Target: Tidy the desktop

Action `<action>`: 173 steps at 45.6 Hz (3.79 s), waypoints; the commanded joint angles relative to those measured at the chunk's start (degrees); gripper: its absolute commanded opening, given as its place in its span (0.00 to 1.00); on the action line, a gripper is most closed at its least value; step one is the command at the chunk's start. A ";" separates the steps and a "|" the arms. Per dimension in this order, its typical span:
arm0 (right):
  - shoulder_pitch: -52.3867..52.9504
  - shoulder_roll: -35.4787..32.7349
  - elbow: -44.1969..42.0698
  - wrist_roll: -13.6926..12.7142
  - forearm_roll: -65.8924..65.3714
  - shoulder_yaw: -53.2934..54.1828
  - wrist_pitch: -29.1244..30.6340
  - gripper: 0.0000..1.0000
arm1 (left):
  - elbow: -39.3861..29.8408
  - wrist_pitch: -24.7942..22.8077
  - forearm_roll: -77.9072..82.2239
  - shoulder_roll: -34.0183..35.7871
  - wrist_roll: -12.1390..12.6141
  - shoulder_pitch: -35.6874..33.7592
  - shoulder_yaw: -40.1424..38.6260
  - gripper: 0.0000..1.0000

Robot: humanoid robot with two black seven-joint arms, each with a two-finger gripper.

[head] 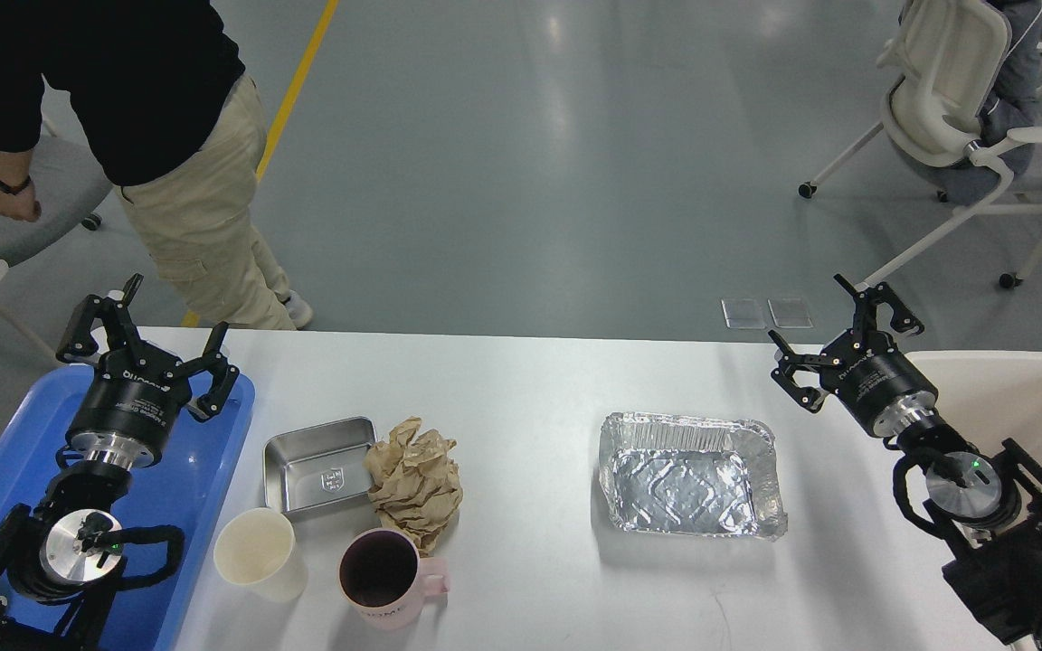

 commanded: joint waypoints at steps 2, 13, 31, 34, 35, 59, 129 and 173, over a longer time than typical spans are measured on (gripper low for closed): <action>0.00 0.00 -0.06 0.07 0.00 0.05 0.02 1.00 | -0.04 -0.01 0.00 0.46 0.27 0.00 0.13 0.97; -0.44 0.61 -0.15 0.07 0.00 -0.12 0.02 1.00 | 0.67 0.34 -1.05 0.38 0.45 -0.26 -1.01 0.97; -0.44 1.49 -0.32 0.07 -0.09 -0.12 -0.06 1.00 | 1.20 0.08 -1.23 0.38 0.45 -0.18 -0.75 0.97; -0.44 1.49 -0.32 0.07 -0.09 -0.12 -0.06 1.00 | 1.20 0.43 -1.31 0.29 0.45 -0.18 -0.75 0.97; -0.44 1.49 -0.24 0.07 -0.09 -0.12 -0.06 1.00 | 1.20 0.52 -1.31 0.29 0.62 -0.18 -0.66 0.97; -0.61 1.76 -0.41 0.07 -0.09 -0.21 -0.06 1.00 | 0.05 4.03 -1.14 1.87 0.53 0.00 3.73 0.97; -1.32 5.71 -0.24 0.07 -0.36 -0.30 0.02 1.00 | -16.91 4.30 -0.70 81.06 3.26 0.09 28.78 0.97; -1.32 6.68 1.78 0.07 -0.27 -0.21 0.02 1.00 | -14.62 -26.00 60.72 60.07 -2.72 -20.46 28.69 0.97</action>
